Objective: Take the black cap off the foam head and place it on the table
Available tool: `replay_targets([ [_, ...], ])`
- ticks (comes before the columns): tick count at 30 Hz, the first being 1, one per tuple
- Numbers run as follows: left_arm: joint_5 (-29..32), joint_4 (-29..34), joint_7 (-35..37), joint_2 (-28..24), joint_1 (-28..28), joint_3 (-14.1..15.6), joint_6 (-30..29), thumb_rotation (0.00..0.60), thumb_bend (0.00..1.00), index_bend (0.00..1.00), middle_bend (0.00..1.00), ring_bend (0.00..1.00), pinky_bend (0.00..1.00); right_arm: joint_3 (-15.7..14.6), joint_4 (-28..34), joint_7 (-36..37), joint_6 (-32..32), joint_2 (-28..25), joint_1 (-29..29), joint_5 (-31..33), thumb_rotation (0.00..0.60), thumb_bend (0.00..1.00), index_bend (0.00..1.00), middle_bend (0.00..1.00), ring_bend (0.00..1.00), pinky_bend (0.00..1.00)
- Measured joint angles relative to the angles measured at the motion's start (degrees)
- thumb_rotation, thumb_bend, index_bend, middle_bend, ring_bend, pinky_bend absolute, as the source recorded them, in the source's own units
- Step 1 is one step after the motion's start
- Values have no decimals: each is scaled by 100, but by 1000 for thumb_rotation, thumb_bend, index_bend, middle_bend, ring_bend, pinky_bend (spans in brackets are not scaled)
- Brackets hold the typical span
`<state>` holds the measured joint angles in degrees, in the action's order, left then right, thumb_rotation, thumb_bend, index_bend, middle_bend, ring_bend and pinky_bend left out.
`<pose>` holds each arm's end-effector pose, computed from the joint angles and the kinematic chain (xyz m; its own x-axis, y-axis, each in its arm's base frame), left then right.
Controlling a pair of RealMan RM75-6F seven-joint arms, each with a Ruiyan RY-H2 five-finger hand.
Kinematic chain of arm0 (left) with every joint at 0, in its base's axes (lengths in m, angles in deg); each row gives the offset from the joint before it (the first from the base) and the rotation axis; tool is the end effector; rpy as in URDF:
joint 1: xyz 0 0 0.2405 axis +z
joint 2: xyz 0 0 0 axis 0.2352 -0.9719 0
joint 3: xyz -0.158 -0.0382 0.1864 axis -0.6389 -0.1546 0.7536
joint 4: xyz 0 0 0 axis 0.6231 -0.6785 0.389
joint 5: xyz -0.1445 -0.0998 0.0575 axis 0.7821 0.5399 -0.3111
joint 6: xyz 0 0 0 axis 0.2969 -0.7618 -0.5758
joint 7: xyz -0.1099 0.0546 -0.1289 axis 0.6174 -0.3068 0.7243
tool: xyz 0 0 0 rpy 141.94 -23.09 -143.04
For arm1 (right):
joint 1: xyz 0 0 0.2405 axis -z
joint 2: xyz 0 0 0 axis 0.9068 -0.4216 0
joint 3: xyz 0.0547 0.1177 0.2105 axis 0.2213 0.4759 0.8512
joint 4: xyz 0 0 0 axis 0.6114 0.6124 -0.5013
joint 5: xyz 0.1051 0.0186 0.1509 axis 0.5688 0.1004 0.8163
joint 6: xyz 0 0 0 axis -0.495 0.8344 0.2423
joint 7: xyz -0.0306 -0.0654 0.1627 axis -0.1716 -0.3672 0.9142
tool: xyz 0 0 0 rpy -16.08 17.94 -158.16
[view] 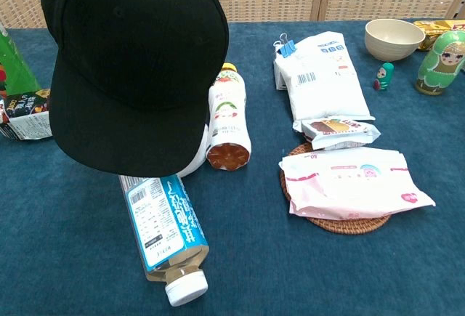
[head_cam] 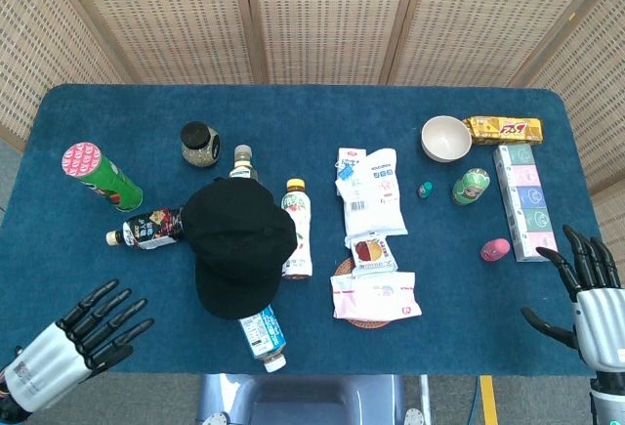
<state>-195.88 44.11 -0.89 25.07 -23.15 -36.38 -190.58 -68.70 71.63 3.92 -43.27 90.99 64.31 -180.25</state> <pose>-0.1816 0.1548 0.1605 0.3678 -0.2882 0.8841 0.4496 -0.7771 -0.4404 -0.2439 -0.1906 0.2143 0.3130 0.1694 0.9345 -0.9351 -0.1175 0.3344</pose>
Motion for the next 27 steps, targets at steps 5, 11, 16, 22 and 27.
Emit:
replay_targets([
  [5,-341,125,-543,-15,-351,-95,441,600,90,63,0,0,69,11,-14,-4,34,4,-14,38,600,0,210,14,0,0],
  [11,-363,349,-1069,-39,-670,-213,1175,600,89,64,0,0,69,16,-8,2,39,0,-20,34,600,0,210,14,0,0],
  [16,-335,434,-1437,29,-1031,-271,1804,600,87,64,0,0,69,20,-15,7,48,0,-19,58,600,0,210,13,0,0],
  [22,-353,452,-1751,198,-1443,-264,2408,600,83,63,0,0,69,35,-34,-1,89,8,-36,100,600,0,210,11,0,0],
  [27,-536,364,-2185,463,-1767,-292,2637,600,83,64,0,0,72,41,-41,11,76,9,-34,104,600,0,210,10,0,0],
])
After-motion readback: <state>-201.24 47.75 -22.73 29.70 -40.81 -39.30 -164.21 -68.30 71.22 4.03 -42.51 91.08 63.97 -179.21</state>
